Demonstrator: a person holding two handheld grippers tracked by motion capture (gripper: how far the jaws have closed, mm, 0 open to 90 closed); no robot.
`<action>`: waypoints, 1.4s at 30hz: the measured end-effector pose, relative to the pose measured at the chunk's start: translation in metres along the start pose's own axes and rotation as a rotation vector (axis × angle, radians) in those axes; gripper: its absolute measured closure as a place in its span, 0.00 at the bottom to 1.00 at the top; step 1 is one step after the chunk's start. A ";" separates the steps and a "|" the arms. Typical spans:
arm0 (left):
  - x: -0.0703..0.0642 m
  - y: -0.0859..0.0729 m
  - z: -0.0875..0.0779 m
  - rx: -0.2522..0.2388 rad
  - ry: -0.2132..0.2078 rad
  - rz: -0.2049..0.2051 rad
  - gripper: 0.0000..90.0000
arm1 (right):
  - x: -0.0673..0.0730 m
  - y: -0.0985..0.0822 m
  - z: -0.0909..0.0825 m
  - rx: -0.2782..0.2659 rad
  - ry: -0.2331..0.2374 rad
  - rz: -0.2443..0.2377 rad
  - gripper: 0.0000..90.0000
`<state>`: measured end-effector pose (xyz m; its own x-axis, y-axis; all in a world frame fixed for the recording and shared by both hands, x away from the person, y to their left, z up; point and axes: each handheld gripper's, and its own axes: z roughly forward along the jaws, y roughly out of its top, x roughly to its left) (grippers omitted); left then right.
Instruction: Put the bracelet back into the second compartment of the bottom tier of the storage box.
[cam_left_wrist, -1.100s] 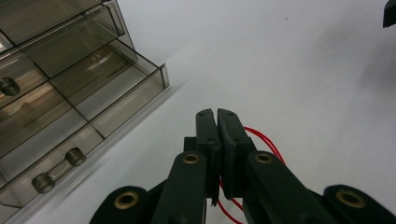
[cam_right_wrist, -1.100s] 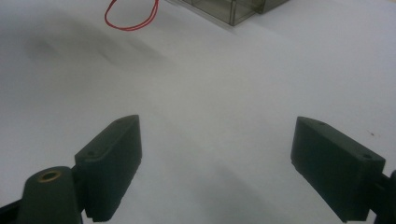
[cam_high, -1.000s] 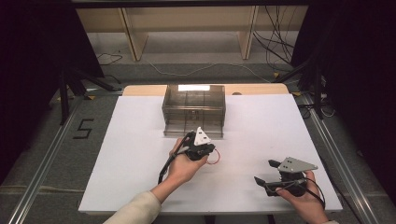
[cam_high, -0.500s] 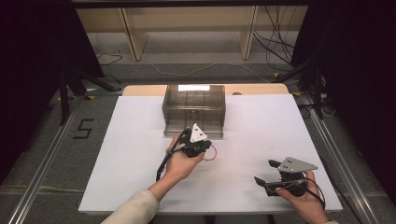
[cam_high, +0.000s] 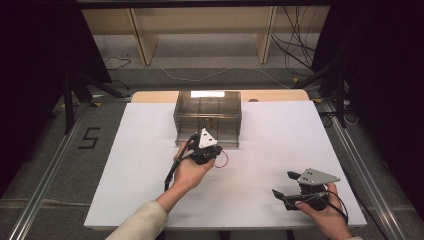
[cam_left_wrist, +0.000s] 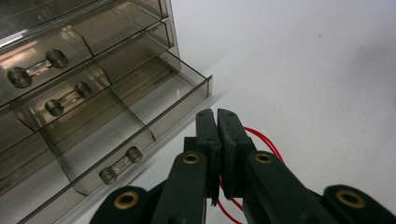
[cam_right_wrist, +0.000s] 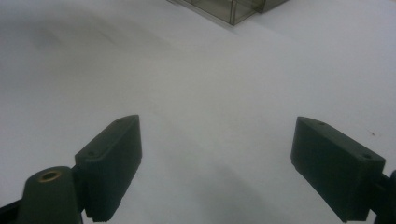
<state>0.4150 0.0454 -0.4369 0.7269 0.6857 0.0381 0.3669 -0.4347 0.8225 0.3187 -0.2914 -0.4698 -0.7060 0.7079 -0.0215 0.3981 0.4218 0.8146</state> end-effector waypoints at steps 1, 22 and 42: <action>0.001 0.000 0.000 0.001 0.001 -0.001 0.98 | 0.000 0.000 0.000 0.000 0.000 0.000 0.19; 0.014 0.004 -0.003 -0.013 0.039 -0.026 0.98 | 0.000 0.000 0.001 0.003 0.000 0.004 0.19; 0.025 0.007 0.001 -0.013 0.065 -0.039 0.98 | 0.000 0.000 0.000 0.008 0.001 0.003 0.19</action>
<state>0.4358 0.0589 -0.4306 0.6727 0.7387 0.0426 0.3864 -0.3997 0.8312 0.3192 -0.2913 -0.4701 -0.7054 0.7086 -0.0186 0.4047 0.4242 0.8101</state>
